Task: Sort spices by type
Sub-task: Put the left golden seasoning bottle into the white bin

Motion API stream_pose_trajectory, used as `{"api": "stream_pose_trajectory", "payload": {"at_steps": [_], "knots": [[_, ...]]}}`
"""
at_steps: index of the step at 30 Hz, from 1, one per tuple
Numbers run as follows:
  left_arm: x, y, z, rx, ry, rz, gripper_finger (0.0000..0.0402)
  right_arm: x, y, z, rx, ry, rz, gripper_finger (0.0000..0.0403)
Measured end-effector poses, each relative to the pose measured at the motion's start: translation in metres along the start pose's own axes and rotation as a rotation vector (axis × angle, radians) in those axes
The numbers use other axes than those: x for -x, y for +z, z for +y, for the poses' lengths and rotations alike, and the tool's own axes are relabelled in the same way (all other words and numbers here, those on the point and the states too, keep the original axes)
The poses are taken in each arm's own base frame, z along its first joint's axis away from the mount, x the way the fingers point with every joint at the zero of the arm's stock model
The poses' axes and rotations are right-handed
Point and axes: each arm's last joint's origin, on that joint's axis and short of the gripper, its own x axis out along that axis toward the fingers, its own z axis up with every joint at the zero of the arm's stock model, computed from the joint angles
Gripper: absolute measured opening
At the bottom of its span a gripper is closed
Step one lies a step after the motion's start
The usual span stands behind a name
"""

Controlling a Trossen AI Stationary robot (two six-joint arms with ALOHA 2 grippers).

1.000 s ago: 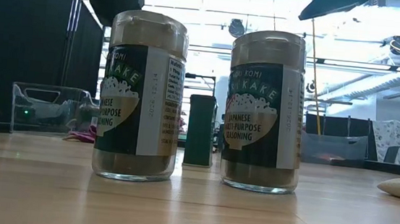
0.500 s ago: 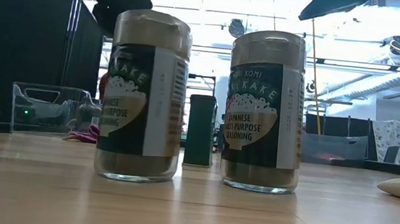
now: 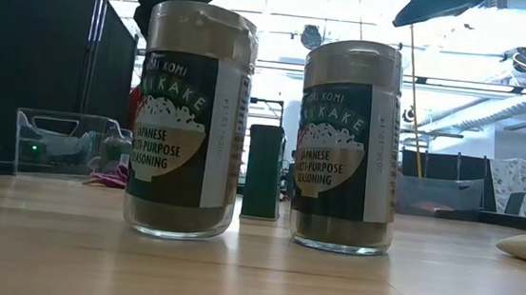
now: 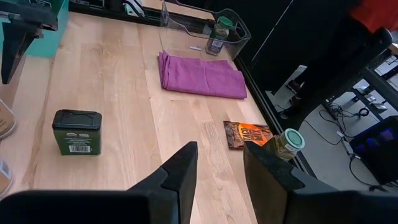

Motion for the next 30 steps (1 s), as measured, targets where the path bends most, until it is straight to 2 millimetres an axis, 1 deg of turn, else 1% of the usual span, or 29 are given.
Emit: {"api": "stream_pose_trajectory", "payload": {"at_steps": [11, 15, 22, 30], "knots": [[0.001, 0.0, 0.0, -0.002, 0.0, 0.001, 0.04, 0.0, 0.0, 0.0, 0.0, 0.0, 0.0, 0.0114], [0.005, 0.001, 0.002, -0.007, 0.002, 0.0, 0.04, 0.0, 0.0, 0.0, 0.0, 0.0, 0.0, 0.0114], [0.019, 0.006, 0.007, 0.003, 0.009, -0.012, 0.04, 0.0, 0.0, 0.0, 0.0, 0.0, 0.0, 0.0114], [0.02, 0.007, 0.006, 0.006, -0.005, -0.019, 0.04, 0.0, 0.0, 0.0, 0.0, 0.0, 0.0, 0.0114]]}}
